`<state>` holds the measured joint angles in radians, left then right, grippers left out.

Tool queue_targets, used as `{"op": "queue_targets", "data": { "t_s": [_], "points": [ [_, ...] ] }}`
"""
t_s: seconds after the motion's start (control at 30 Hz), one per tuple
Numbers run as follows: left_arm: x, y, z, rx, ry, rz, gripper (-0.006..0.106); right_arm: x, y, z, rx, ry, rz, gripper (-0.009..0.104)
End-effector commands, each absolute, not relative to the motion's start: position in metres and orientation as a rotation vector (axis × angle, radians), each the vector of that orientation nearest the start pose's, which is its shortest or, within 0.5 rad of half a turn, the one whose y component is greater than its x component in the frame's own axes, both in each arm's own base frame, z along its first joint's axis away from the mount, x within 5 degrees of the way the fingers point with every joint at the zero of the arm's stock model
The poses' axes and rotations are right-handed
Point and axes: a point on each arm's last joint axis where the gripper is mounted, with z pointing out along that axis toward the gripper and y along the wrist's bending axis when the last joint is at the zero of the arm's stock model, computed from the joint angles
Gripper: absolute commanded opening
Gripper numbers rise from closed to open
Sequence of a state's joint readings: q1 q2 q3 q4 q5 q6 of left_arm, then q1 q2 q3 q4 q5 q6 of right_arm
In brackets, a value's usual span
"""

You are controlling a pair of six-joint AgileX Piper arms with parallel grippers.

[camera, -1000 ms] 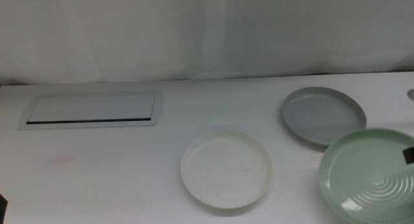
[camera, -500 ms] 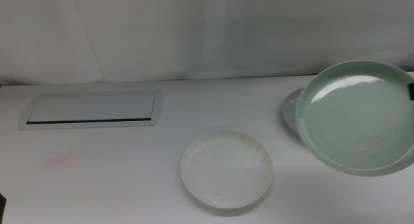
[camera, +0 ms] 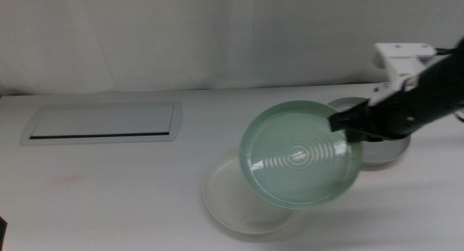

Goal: Stack the three bowls on top of each other.

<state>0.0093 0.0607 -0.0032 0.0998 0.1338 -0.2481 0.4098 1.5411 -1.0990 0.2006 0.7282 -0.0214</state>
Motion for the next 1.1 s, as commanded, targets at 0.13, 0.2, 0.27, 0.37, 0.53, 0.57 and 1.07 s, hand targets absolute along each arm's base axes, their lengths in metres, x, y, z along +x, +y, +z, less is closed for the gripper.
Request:
{"op": "queue_targets", "data": {
  "t_s": [0.13, 0.2, 0.27, 0.37, 0.53, 0.57, 1.07],
  "points": [
    [0.061, 0.002, 0.187, -0.152, 1.688, -0.102, -0.003, 0.320, 0.173, 0.241, -0.447, 2.651, 0.377, -0.003],
    [0.061, 0.002, 0.187, -0.152, 1.688, -0.102, -0.003, 0.327, 0.181, 0.234, -0.455, 2.666, 0.387, -0.003],
    [0.061, 0.002, 0.187, -0.152, 1.688, -0.102, -0.003, 0.331, 0.187, 0.223, -0.462, 2.685, 0.387, -0.003],
    [0.061, 0.002, 0.187, -0.152, 1.688, -0.102, -0.003, 0.333, 0.196, 0.199, -0.486, 2.742, 0.378, -0.003],
    [0.061, 0.002, 0.187, -0.152, 1.688, -0.102, -0.003, 0.333, 0.207, 0.184, -0.500, 2.755, 0.388, -0.003],
    [0.061, 0.002, 0.187, -0.152, 1.688, -0.102, -0.003, 0.333, 0.209, 0.183, -0.500, 2.753, 0.392, -0.003],
    [0.061, 0.002, 0.187, -0.150, 1.688, -0.100, -0.003, 0.333, 0.211, 0.167, -0.503, 2.804, 0.383, 0.009]
  ]
}}
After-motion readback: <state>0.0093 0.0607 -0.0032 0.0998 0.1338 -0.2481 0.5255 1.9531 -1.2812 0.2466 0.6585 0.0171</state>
